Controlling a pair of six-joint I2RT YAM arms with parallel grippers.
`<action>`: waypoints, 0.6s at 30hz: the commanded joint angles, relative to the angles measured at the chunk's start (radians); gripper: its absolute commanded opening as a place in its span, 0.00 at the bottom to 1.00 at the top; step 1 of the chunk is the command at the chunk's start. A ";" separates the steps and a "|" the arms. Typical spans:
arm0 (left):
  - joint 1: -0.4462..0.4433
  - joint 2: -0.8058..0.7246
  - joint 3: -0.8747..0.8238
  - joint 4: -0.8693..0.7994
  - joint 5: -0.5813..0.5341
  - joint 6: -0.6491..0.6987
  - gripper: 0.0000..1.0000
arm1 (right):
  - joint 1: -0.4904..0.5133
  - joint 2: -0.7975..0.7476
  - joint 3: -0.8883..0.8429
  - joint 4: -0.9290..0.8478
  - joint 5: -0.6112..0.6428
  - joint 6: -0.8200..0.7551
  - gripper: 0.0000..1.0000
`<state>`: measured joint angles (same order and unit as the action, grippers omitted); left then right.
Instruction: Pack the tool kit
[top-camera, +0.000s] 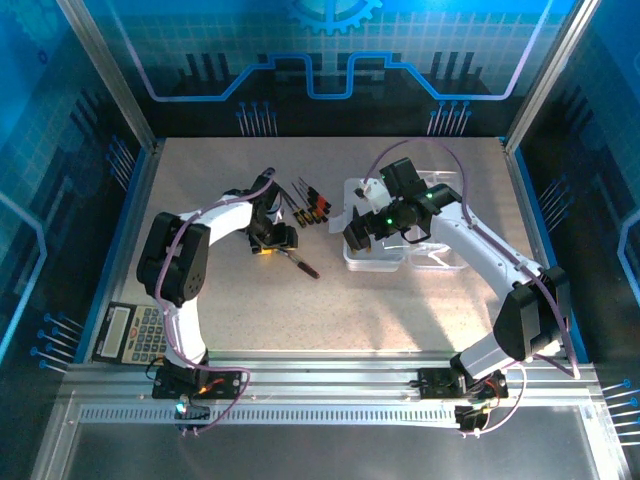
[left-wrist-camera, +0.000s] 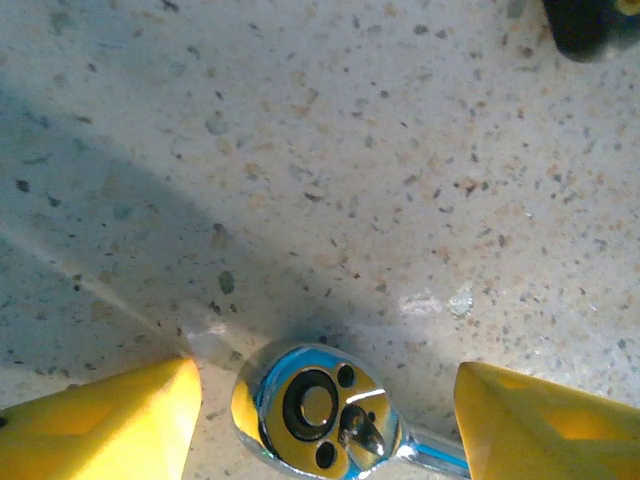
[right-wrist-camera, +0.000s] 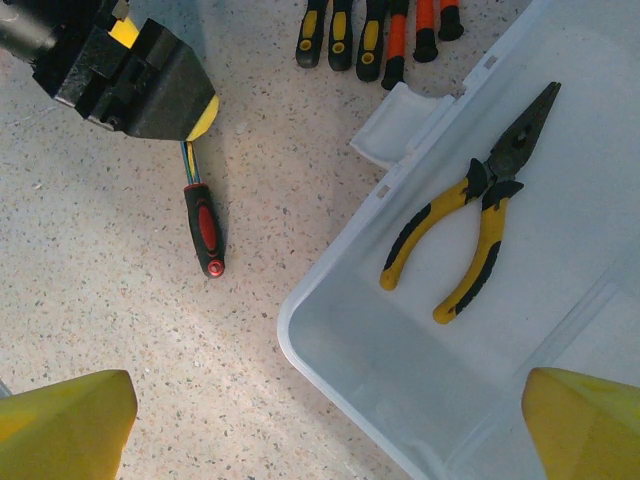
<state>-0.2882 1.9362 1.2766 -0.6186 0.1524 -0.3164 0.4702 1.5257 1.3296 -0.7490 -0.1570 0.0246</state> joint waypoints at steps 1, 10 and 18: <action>-0.021 0.006 -0.016 -0.003 0.006 -0.038 0.70 | 0.004 -0.007 -0.006 -0.001 0.000 -0.015 1.00; -0.058 0.041 -0.023 -0.024 -0.027 -0.045 0.51 | -0.011 -0.030 -0.030 0.000 0.001 -0.016 1.00; -0.063 0.080 -0.012 -0.001 -0.030 -0.051 0.29 | -0.015 -0.031 -0.030 0.002 -0.009 -0.019 1.00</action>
<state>-0.3111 1.9446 1.2755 -0.6167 0.0544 -0.3630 0.4637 1.5246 1.3048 -0.7467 -0.1574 0.0242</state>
